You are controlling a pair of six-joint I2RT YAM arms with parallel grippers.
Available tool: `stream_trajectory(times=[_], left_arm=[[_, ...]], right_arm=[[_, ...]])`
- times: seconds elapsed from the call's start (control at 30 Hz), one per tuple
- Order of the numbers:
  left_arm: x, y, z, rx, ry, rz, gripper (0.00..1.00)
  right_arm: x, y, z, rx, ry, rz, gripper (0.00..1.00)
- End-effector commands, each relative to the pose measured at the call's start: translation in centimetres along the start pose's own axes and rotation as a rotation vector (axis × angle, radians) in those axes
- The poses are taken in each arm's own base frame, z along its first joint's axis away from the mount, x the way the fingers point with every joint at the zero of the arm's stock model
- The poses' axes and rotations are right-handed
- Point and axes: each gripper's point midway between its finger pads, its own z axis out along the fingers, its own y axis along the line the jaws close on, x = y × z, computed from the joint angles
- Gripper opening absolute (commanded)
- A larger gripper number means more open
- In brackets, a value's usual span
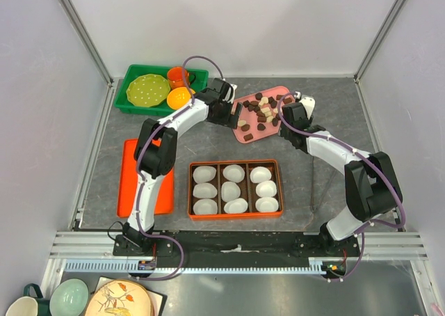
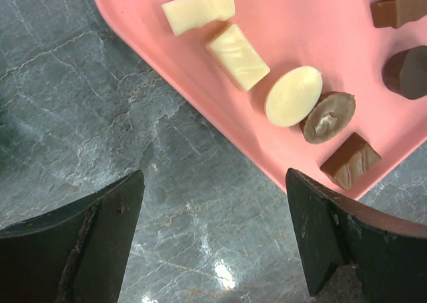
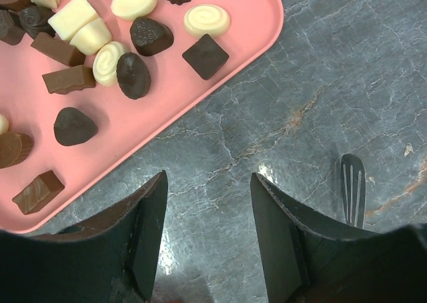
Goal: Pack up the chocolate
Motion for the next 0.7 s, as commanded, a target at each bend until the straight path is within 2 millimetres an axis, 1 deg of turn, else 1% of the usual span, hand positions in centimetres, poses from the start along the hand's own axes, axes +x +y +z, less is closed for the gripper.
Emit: stream_trajectory(times=[0.0,0.1,0.17,0.2,0.27,0.3,0.37,0.4,0.47,0.5,0.53,0.57,0.6,0.67], left_arm=[[-0.9,-0.5,0.7,0.001,-0.023,-0.031,0.93],[0.0,-0.1,1.2,-0.026,-0.003,-0.015,0.93],[0.2,0.3,1.5,-0.040,-0.002,-0.006,0.92],[0.8,0.3,1.8,-0.043,0.010,-0.004,0.91],[0.9,0.3,1.9,-0.048,0.005,0.008,0.90],[1.2,0.2,2.1,-0.049,0.010,0.018,0.89],[1.2,0.7,2.3,-0.077,0.003,0.039,0.88],[1.5,0.7,2.3,-0.084,0.009,0.048,0.87],[1.5,1.1,2.4,-0.101,0.001,0.064,0.86],[1.9,1.3,2.4,-0.105,0.008,0.070,0.83],[1.9,1.4,2.3,-0.116,0.005,0.085,0.82],[1.9,1.6,2.3,-0.120,0.001,0.091,0.81],[2.5,1.8,2.4,-0.126,0.012,0.100,0.79],[2.4,2.3,2.0,-0.149,0.003,0.116,0.78]], right_arm=[[-0.5,0.2,-0.3,-0.021,-0.025,0.009,0.61],[-0.6,0.2,-0.4,-0.021,-0.028,0.009,0.61],[-0.6,0.3,-0.4,-0.023,-0.027,0.011,0.61],[-0.8,0.3,-0.5,-0.026,-0.030,0.015,0.61],[-0.8,0.4,-0.5,-0.031,-0.029,0.019,0.60],[-0.7,0.5,-0.5,-0.034,-0.028,0.019,0.60],[-0.8,0.5,-0.6,-0.037,-0.031,0.024,0.60],[-0.7,0.4,-0.7,-0.035,-0.030,0.025,0.59],[-0.5,0.0,-0.8,-0.026,-0.030,0.026,0.59],[-0.4,-0.2,-0.8,-0.020,-0.030,0.032,0.59],[-0.2,-0.4,-0.8,-0.012,-0.026,0.032,0.59],[-0.3,-0.5,-1.0,-0.008,-0.032,0.039,0.59],[-0.2,-0.5,-1.1,-0.008,-0.028,0.044,0.59],[-0.2,-0.7,-1.4,-0.007,-0.029,0.050,0.59]])
